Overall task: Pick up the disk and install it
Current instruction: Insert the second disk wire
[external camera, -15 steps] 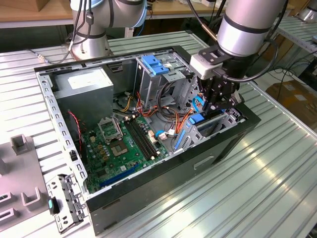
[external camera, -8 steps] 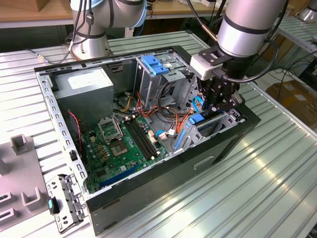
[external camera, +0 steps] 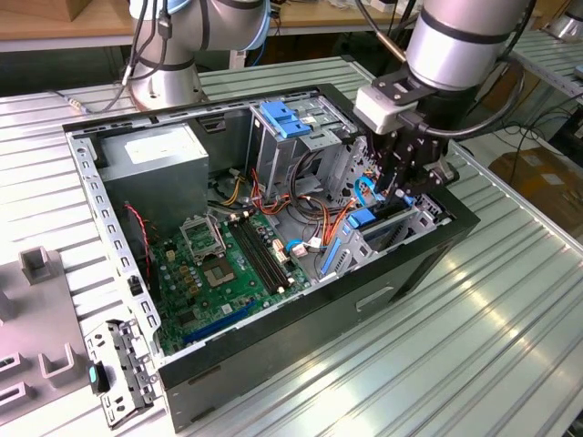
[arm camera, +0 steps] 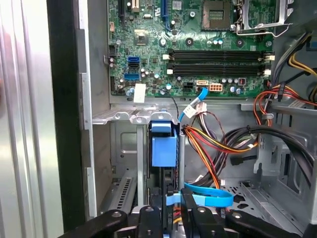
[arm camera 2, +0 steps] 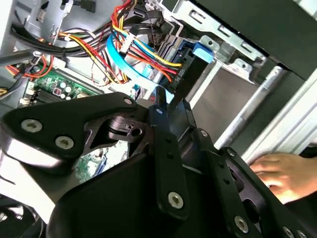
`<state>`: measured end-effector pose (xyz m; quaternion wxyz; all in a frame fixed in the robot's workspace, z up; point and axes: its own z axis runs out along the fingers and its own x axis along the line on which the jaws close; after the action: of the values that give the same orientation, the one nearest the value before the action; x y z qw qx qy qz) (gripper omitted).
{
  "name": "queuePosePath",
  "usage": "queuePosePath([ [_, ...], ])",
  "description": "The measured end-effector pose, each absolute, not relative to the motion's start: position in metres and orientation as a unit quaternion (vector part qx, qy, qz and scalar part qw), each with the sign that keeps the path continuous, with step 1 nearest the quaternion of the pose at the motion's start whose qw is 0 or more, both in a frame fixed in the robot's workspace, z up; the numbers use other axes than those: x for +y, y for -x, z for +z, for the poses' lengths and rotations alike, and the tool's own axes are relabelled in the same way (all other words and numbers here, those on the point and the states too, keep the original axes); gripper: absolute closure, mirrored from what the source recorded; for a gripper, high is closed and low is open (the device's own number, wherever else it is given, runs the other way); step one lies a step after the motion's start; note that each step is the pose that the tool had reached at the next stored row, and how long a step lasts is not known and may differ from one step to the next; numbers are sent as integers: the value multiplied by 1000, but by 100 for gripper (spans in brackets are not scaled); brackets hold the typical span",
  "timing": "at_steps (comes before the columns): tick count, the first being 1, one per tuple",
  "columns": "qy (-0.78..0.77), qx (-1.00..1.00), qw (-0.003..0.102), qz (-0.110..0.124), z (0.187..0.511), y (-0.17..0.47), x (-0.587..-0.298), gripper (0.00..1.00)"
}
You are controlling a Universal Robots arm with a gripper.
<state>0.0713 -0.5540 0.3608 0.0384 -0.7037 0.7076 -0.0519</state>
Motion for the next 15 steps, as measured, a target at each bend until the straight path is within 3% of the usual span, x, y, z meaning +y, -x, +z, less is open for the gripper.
queuePosePath([
  [5,704,708,38,-52,363,-71,-554,72],
  [7,704,708,38,-52,363,-71,-554,85],
  [9,704,708,38,-52,363,-71,-554,89],
  [15,704,708,38,-52,363,-71,-554,89],
])
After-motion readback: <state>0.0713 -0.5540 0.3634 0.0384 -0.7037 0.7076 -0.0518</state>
